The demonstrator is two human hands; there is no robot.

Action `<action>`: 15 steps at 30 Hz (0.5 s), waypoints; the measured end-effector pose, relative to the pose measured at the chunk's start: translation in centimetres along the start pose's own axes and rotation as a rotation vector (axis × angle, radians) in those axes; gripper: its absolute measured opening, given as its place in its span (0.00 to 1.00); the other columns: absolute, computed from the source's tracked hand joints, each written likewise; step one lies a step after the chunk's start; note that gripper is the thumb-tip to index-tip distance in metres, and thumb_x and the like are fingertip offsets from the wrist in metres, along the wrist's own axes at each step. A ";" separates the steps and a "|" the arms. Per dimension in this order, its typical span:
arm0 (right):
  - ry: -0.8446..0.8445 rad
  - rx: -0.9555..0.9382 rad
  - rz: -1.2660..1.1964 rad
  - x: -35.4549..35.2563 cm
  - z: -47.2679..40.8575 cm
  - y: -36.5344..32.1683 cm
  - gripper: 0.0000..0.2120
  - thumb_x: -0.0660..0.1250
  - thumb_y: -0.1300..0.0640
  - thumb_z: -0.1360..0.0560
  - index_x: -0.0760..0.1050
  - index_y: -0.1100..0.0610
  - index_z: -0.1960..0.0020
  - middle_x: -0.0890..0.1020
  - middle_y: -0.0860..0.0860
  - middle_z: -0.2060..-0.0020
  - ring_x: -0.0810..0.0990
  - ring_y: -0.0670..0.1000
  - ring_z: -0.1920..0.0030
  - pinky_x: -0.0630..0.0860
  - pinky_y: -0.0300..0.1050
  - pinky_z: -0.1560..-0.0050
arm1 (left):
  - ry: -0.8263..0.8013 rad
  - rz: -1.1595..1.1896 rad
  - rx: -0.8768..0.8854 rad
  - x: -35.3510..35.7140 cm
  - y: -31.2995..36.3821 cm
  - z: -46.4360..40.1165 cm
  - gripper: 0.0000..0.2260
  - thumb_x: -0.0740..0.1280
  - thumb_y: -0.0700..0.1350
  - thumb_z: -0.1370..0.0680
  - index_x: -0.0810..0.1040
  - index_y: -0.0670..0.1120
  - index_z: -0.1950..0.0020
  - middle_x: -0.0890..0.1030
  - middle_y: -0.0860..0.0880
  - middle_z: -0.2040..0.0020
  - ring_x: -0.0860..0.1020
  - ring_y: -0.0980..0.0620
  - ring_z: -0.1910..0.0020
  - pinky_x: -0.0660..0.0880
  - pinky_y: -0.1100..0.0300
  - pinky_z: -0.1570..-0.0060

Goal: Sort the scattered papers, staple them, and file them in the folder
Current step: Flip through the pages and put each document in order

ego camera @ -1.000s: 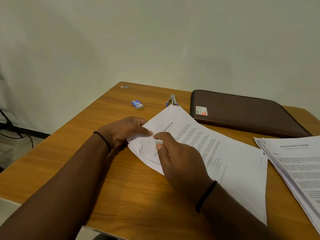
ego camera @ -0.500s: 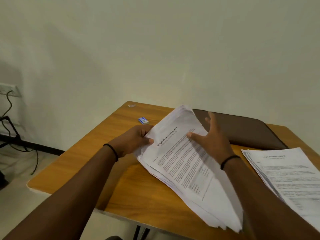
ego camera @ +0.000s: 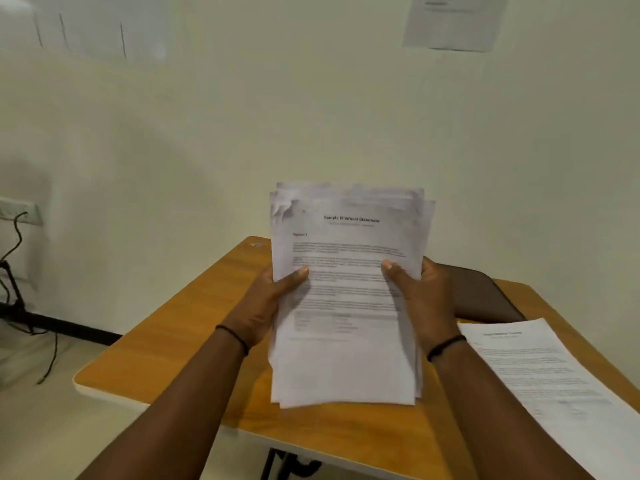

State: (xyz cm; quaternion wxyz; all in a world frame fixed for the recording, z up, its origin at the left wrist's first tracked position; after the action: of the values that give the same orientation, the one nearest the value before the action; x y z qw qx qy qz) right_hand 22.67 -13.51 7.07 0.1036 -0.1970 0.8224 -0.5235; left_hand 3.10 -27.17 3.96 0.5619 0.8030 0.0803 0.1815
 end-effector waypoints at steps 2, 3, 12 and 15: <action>0.012 -0.027 -0.020 0.6 0.2 -1.3 0.09 0.74 0.57 0.26 0.81 0.58 0.47 0.87 0.52 0.54 0.86 0.51 0.54 0.82 0.45 0.55 | 0.038 -0.012 0.056 1.3 1.9 -0.4 0.16 0.69 0.42 0.20 0.77 0.41 0.34 0.83 0.43 0.39 0.82 0.43 0.41 0.80 0.53 0.44; 0.028 -0.041 -0.032 0.5 0.3 -2.1 0.09 0.74 0.57 0.26 0.81 0.58 0.47 0.87 0.51 0.54 0.86 0.51 0.54 0.82 0.45 0.55 | 0.058 -0.029 0.083 1.8 2.8 -0.7 0.15 0.69 0.42 0.21 0.78 0.42 0.34 0.83 0.44 0.40 0.82 0.43 0.42 0.80 0.54 0.45; -0.056 0.042 -0.092 -2.2 2.5 -2.4 0.10 0.76 0.58 0.28 0.82 0.54 0.47 0.87 0.51 0.53 0.86 0.50 0.52 0.82 0.43 0.54 | 0.043 -0.174 0.120 2.7 3.9 -1.6 0.26 0.75 0.53 0.30 0.80 0.41 0.37 0.85 0.44 0.44 0.83 0.43 0.45 0.81 0.51 0.46; -0.065 0.059 -0.079 -1.8 3.1 -2.1 0.08 0.75 0.57 0.27 0.82 0.54 0.48 0.87 0.51 0.54 0.86 0.51 0.52 0.83 0.45 0.54 | 0.053 -0.173 0.141 3.6 3.6 -1.5 0.22 0.74 0.49 0.28 0.80 0.41 0.38 0.85 0.43 0.45 0.83 0.42 0.46 0.81 0.50 0.46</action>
State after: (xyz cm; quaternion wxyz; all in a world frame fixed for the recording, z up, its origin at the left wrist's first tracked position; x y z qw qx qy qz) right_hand 25.93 -16.10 7.55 0.1151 -0.2433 0.7945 -0.5444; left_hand 5.56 -25.98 8.44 0.5154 0.8255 0.1769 0.1474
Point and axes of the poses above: each hand's wrist, its own z-axis away from the middle knuckle, its own x-axis out of the palm, y = z × x, the point moved 2 cm from there along -z, towards the middle knuckle
